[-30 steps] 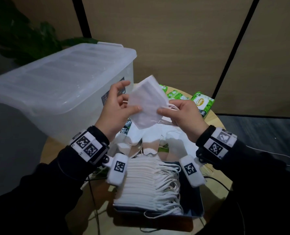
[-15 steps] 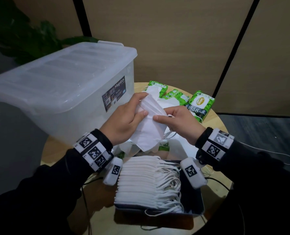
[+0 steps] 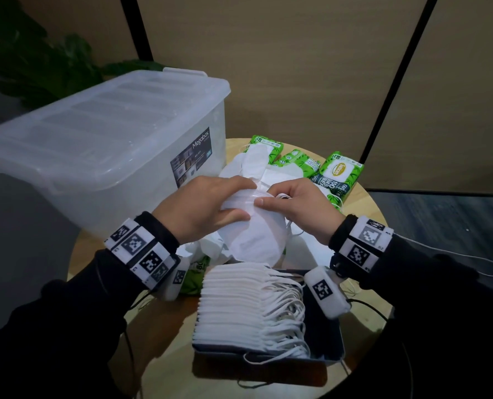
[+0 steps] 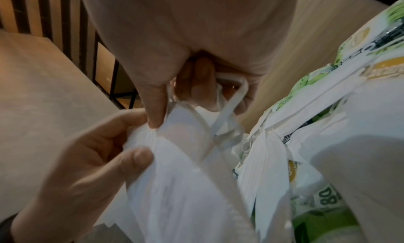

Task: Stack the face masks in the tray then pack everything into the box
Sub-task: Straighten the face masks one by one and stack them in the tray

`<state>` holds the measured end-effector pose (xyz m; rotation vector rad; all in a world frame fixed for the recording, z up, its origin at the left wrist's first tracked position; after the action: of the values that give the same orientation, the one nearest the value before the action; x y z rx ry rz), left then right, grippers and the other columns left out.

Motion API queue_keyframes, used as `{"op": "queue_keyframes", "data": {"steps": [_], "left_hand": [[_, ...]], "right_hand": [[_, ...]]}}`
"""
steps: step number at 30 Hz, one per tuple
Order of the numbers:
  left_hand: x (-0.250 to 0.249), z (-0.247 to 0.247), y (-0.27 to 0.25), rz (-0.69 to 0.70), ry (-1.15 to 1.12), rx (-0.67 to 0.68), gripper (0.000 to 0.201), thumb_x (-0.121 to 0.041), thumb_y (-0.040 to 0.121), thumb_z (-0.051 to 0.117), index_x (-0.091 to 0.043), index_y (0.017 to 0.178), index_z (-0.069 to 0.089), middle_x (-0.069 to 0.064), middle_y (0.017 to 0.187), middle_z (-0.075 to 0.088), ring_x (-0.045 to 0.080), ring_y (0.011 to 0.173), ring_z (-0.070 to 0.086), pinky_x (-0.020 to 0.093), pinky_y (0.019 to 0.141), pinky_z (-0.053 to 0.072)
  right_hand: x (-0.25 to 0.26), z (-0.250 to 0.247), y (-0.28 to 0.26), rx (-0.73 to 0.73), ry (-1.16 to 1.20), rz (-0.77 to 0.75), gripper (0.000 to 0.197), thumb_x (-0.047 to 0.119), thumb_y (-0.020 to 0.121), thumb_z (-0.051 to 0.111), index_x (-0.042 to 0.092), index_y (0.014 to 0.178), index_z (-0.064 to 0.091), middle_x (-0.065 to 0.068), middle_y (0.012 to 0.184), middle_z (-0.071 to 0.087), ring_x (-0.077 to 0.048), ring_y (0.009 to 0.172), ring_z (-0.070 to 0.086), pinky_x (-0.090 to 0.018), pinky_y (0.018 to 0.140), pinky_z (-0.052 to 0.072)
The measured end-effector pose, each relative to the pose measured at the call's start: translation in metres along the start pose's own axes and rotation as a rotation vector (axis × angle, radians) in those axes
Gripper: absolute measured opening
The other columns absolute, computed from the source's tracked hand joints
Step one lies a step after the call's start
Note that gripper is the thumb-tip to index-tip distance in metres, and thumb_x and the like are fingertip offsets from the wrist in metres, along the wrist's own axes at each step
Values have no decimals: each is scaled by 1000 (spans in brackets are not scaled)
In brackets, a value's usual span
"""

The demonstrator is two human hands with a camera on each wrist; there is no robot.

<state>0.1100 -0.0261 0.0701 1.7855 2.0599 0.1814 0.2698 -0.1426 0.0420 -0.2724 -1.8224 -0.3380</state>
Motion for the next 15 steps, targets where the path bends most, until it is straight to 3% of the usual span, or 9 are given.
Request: {"op": "queue_keyframes", "data": {"steps": [3, 7, 9, 12, 15], "left_hand": [[-2, 2, -4, -20, 24, 20, 44, -45, 92, 72, -24, 129, 62, 7, 102, 76, 31, 89, 69, 38, 72, 53], [-3, 0, -10, 16, 151, -113, 46, -55, 92, 55, -15, 111, 68, 11, 74, 73, 36, 62, 68, 34, 52, 46], [-3, -2, -13, 24, 210, -167, 47, -56, 93, 50, -13, 102, 67, 8, 65, 69, 34, 52, 63, 30, 45, 40], [2, 1, -17, 30, 236, -215, 43, -54, 97, 48, -14, 94, 65, 3, 66, 67, 31, 52, 62, 30, 45, 39], [8, 9, -15, 39, 247, -178, 42, -53, 100, 44, -17, 89, 64, 0, 73, 68, 30, 60, 63, 33, 48, 42]], "right_hand": [[0, 0, -1, 7, 48, 5, 15, 10, 90, 77, 7, 76, 72, 10, 56, 64, 0, 51, 54, -11, 52, 40], [6, 1, -4, 3, 72, -9, 13, 5, 90, 75, -1, 80, 70, 13, 49, 58, 1, 44, 48, -7, 49, 34], [6, 0, -3, 6, 59, -16, 15, 8, 88, 79, -1, 79, 71, 10, 51, 58, 0, 46, 44, -12, 50, 33], [-1, 1, -1, 3, 20, 11, 22, 20, 80, 89, 4, 75, 74, -8, 65, 60, -17, 61, 47, -27, 60, 32], [-8, 0, 1, 1, -106, 42, 26, 29, 72, 94, 13, 70, 74, -4, 63, 54, -16, 61, 42, -30, 60, 27]]}}
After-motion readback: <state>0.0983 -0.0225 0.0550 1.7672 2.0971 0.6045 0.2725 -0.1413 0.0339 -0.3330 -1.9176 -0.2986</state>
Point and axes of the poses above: each hand's wrist, its own y-axis towards the middle knuckle, its own z-axis out of the palm, x = y × z, the point moved 4 cm from there along y, towards the middle knuckle
